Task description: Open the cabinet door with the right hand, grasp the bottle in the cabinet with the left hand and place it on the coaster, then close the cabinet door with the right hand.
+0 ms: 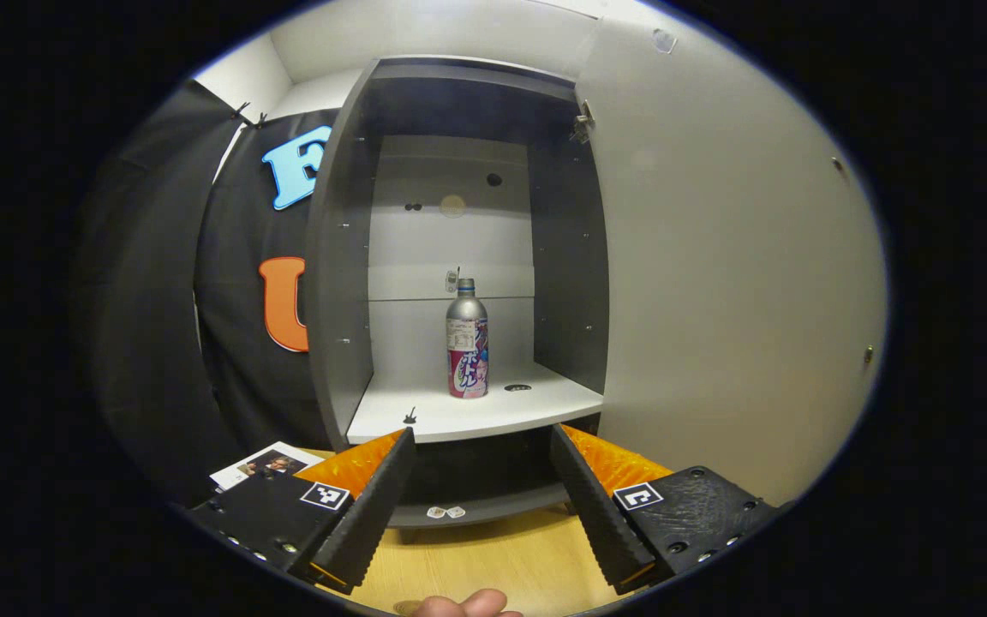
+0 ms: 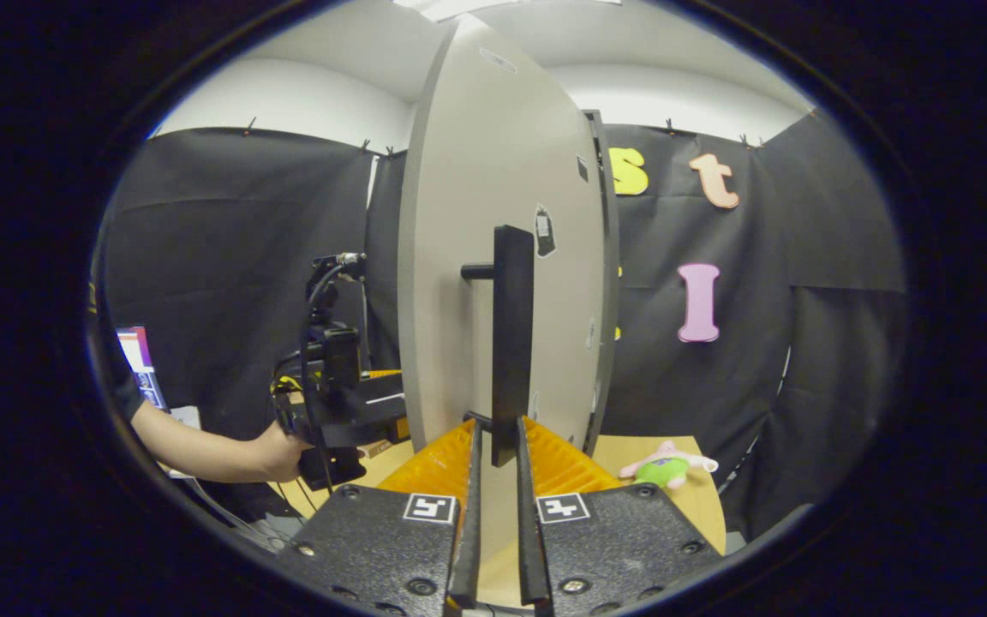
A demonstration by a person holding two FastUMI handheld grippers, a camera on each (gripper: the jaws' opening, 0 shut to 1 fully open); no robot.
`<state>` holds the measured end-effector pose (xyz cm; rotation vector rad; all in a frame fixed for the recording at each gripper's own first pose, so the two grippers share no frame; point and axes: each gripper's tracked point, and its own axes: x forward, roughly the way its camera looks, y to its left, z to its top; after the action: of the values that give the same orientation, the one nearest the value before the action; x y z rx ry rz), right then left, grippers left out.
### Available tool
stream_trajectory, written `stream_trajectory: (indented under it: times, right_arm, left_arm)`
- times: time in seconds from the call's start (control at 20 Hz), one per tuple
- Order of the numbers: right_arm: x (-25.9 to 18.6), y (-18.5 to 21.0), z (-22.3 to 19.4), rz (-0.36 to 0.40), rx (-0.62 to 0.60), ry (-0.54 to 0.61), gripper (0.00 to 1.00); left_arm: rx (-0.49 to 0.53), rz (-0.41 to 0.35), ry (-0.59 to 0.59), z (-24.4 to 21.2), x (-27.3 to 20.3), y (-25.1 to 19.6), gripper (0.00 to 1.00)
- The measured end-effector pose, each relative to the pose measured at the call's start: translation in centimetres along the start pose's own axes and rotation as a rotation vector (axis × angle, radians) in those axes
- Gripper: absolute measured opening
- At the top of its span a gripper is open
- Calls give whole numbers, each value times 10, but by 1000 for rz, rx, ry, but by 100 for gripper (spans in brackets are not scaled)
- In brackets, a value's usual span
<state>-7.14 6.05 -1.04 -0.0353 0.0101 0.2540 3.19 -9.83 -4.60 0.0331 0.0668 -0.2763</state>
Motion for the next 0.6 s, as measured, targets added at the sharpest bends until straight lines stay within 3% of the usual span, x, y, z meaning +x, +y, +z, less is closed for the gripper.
stream_trajectory:
  times: [0.05, 0.1, 0.5, 0.6]
  right_arm:
    - [1, -5, 1, -17, 4, 1, 27]
    - [0, -9, 0, -34, 5, 2, 26]
    - [-7, -39, -2, -119, 45, -2, 48]
    - [-9, -50, -2, -158, 57, -13, 62]
  left_arm:
    - [-4, 5, -4, 0, 7, 1, 96]
    - [-11, 11, -5, 0, 16, 2, 96]
    - [-64, 45, 43, -7, 87, 13, 96]
    - [-83, 53, 43, -3, 108, 17, 96]
